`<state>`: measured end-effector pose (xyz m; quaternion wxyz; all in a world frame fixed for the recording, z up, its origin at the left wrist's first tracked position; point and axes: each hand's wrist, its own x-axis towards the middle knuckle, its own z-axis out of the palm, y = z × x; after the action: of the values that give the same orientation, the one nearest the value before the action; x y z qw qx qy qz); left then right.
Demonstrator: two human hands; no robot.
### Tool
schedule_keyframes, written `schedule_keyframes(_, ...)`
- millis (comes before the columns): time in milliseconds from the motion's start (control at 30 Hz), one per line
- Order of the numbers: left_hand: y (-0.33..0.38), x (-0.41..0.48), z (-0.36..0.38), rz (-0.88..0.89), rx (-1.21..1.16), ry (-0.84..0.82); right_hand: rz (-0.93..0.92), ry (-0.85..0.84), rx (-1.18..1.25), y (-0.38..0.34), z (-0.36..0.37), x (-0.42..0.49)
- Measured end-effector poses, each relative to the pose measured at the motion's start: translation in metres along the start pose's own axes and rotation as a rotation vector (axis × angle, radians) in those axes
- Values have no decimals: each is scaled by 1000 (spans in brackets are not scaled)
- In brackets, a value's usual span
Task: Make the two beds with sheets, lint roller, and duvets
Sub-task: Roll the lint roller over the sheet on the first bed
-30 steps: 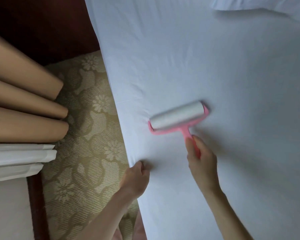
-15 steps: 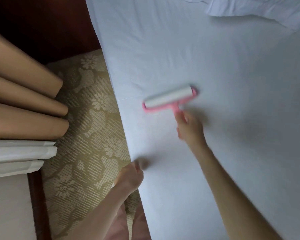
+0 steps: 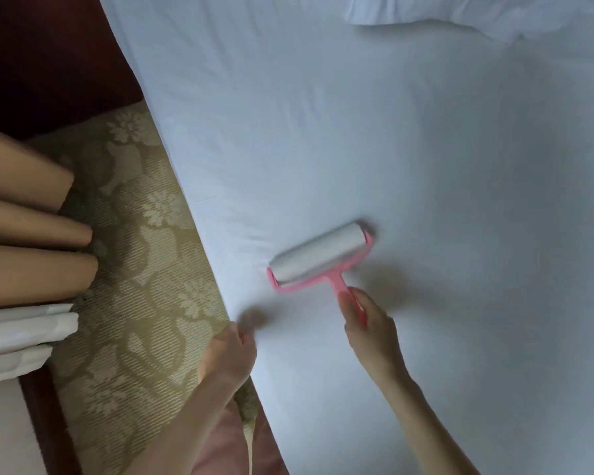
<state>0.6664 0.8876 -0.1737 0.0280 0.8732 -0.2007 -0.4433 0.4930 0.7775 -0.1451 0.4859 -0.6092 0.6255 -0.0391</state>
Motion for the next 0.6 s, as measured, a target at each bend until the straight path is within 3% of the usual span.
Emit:
schedule_keyframes(167, 38, -9, 4, 134, 120, 3, 175, 193, -56, 62, -29, -114)
schedule_keyframes(233, 56, -11, 9, 194, 172, -1, 106, 305, -169, 61, -34, -131)
schedule_keyframes(300, 74, -11, 15, 237, 229, 3, 132, 500, -78, 57, -30, -135)
schedule_keyframes(367, 88, -10, 19, 275, 267, 3, 142, 573, 18, 47, -30, -127)
schedule_keyframes(467, 120, -1, 26, 355, 303, -5, 290, 596, 299, 46, -26, -98)
schedule_keyframes(600, 157, 19, 23, 486, 347, 39, 437, 598, 399, 17, -15, -42)
